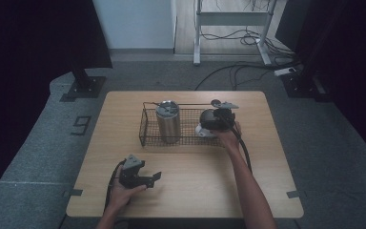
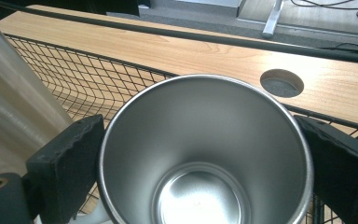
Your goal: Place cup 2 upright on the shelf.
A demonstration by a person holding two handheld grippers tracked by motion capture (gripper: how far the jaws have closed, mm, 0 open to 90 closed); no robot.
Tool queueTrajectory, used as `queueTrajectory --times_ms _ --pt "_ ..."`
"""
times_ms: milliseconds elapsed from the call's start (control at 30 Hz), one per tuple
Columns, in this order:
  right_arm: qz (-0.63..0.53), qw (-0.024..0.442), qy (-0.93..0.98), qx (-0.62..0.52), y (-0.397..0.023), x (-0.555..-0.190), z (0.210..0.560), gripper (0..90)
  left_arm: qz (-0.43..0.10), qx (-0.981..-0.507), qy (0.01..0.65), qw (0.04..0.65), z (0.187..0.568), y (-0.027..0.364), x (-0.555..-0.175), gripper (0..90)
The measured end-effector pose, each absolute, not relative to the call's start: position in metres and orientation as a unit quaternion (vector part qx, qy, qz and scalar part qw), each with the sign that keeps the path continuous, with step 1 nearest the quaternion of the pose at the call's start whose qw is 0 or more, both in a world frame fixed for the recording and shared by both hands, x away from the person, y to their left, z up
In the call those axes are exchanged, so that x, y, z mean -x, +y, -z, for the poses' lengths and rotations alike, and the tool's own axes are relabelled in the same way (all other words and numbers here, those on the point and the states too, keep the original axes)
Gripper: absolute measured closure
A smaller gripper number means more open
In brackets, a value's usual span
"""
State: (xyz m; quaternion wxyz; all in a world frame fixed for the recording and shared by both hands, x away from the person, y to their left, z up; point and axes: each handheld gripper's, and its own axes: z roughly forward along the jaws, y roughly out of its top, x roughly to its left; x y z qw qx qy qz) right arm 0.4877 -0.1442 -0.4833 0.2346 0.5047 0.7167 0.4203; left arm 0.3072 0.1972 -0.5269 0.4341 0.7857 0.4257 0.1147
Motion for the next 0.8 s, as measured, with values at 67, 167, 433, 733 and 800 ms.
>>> queueTrajectory --times_ms 67,167,433,733,800 --pt "-0.422 0.233 0.716 -0.505 -0.1443 -0.4876 0.4837 5.6 -0.114 -0.786 0.425 0.434 0.5271 0.1969 -0.3072 10.8" --pt "-0.422 0.228 0.717 -0.507 -0.1452 -0.4866 0.4840 5.4 -0.113 -0.787 0.424 0.433 0.5274 0.1963 -0.3071 10.8" --pt "-0.417 0.223 0.721 -0.507 -0.1459 -0.4856 0.4829 5.3 -0.111 -0.788 0.423 0.432 0.5273 0.1955 -0.3068 10.8" --pt "-0.440 0.218 0.702 -0.516 -0.1500 -0.4837 0.4781 1.8 -0.112 -0.787 0.425 0.432 0.5268 0.1960 -0.3068 10.6" --pt "-0.443 0.223 0.698 -0.516 -0.1513 -0.4822 0.4749 1.4 -0.112 -0.787 0.426 0.432 0.5268 0.1961 -0.3070 10.5"
